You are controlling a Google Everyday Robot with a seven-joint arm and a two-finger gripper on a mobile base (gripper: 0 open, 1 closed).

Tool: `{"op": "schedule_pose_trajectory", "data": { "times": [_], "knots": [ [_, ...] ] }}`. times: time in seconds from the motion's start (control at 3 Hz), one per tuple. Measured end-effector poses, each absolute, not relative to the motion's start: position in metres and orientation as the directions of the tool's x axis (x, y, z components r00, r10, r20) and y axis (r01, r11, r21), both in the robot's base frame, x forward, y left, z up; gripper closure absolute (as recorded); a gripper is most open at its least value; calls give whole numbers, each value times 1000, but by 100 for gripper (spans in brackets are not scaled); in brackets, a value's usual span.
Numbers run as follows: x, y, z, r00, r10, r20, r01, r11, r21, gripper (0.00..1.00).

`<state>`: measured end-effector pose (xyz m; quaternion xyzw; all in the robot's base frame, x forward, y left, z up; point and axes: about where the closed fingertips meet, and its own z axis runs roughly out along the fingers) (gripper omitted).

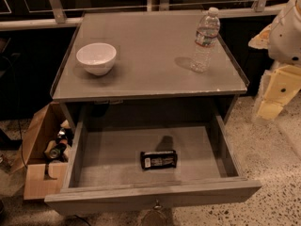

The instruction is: Pick rxbar chocolate from top drawer and place on counter

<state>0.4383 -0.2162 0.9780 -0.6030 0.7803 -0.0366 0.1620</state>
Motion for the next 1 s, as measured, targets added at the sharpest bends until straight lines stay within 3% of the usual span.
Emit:
{"op": "schedule_pose_trajectory", "data": {
  "times": [0.33, 1.0],
  "knots": [
    [438, -216, 978, -220, -953, -209, -929, 270, -253, 0],
    [449, -169, 929, -61, -980, -189, -964, 107, -244, 0]
  ]
}}
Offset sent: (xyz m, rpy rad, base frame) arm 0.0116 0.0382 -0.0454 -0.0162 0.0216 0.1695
